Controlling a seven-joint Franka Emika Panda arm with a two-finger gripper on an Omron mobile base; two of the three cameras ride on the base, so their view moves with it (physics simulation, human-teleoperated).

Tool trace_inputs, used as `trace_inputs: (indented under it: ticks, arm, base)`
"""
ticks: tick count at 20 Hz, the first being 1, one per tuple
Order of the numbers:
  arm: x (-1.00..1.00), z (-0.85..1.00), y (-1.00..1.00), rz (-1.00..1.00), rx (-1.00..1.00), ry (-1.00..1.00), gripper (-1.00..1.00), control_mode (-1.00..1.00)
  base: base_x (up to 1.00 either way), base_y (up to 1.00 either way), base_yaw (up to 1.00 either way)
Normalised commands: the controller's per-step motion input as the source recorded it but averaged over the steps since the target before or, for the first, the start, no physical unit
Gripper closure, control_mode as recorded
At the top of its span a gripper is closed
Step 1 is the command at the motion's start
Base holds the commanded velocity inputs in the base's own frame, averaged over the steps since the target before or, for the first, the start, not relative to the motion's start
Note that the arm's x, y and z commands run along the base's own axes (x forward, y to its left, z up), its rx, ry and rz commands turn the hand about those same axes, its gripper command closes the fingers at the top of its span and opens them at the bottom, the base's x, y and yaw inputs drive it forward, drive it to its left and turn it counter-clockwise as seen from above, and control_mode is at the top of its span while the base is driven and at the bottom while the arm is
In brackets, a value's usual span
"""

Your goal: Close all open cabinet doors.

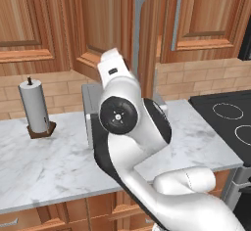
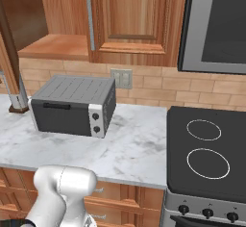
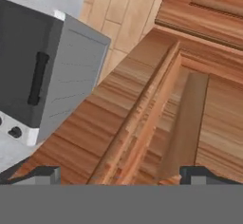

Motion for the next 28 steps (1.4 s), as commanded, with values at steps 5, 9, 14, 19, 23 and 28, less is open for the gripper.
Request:
trace_inputs:
  ticks: [5,9,14,19,23,28]
  arm:
    - [0.87,0.00,-0.01,-0.16,-0.05,-0.01,-1.00,-1.00]
    - [0.88,0.00,-0.06,-0.12,-0.04,0.00,-1.00,-1.00]
    - [0.83,0.00,-0.18,-0.07,-0.03,0.00,-1.00,-1.00]
    - [0.59,0.00,-0.44,0.00,-0.02,0.00,-1.00,-1.00]
    - [0.66,0.00,-0.55,0.00,0.00,0.00,-1.00,-1.00]
    - [0.75,0.00,-0.56,0.00,0.00,0.00,-1.00,-1.00]
  base:
    - [0.00,0.00,0.00]
    - [0.00,0.00,0.00]
    - [0.00,0.00,0.00]
    - [0.00,0.00,0.00]
    - [0.00,0.00,0.00]
    - [0.00,0.00,0.00]
